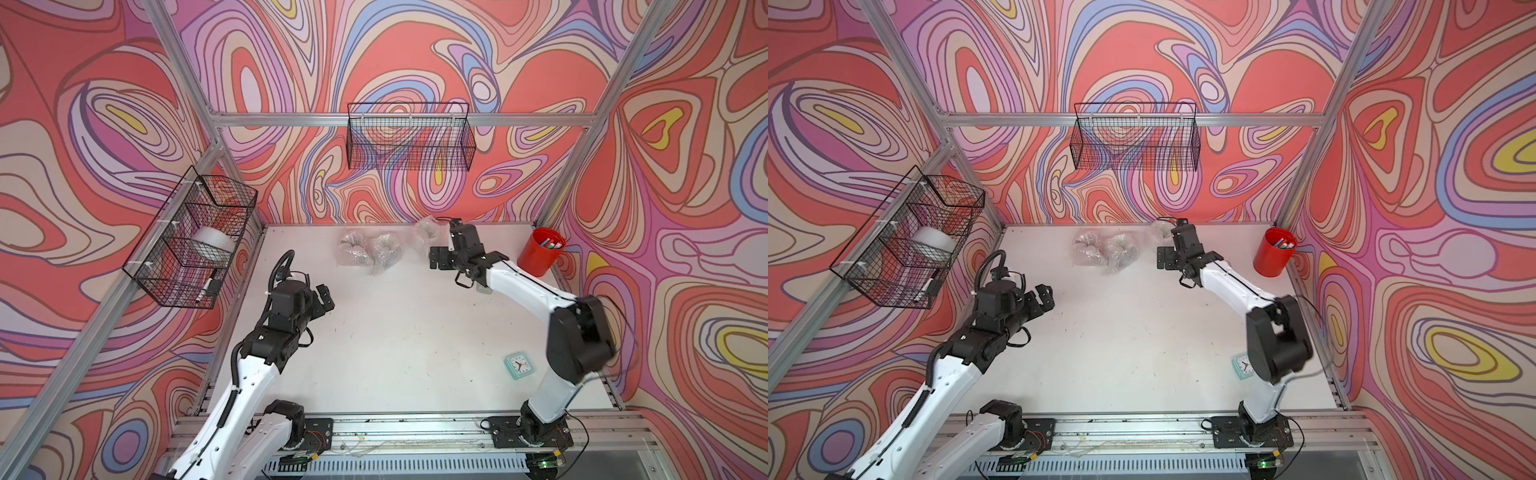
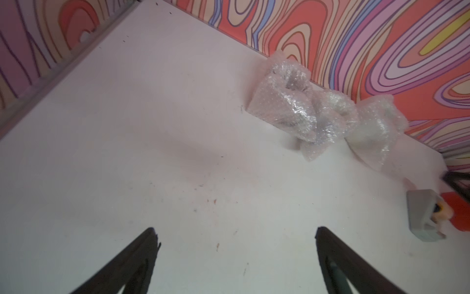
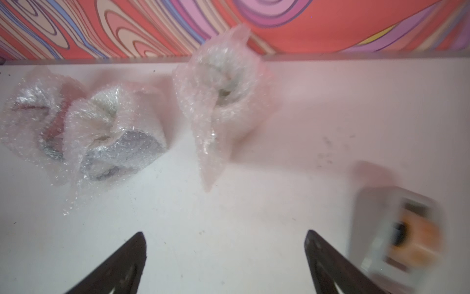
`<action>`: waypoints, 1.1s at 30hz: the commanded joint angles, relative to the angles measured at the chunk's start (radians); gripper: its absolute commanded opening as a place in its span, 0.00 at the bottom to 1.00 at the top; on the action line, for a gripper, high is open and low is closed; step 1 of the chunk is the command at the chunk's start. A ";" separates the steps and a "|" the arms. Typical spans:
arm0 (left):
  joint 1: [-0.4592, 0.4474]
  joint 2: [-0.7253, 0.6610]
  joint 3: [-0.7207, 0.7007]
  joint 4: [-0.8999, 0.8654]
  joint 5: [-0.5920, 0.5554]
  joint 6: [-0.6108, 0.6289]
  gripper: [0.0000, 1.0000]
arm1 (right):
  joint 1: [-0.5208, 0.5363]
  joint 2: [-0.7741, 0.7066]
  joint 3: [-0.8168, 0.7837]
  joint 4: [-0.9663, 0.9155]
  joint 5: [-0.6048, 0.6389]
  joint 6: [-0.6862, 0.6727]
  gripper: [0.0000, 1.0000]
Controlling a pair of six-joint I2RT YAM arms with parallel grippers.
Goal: Wrap mugs in bubble wrap
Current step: Move the bubble wrap to the center of the board, then reset both arms
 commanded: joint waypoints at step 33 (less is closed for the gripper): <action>0.171 0.725 -0.297 1.227 0.019 0.479 1.00 | -0.402 0.116 -0.754 1.206 -0.112 -0.220 0.98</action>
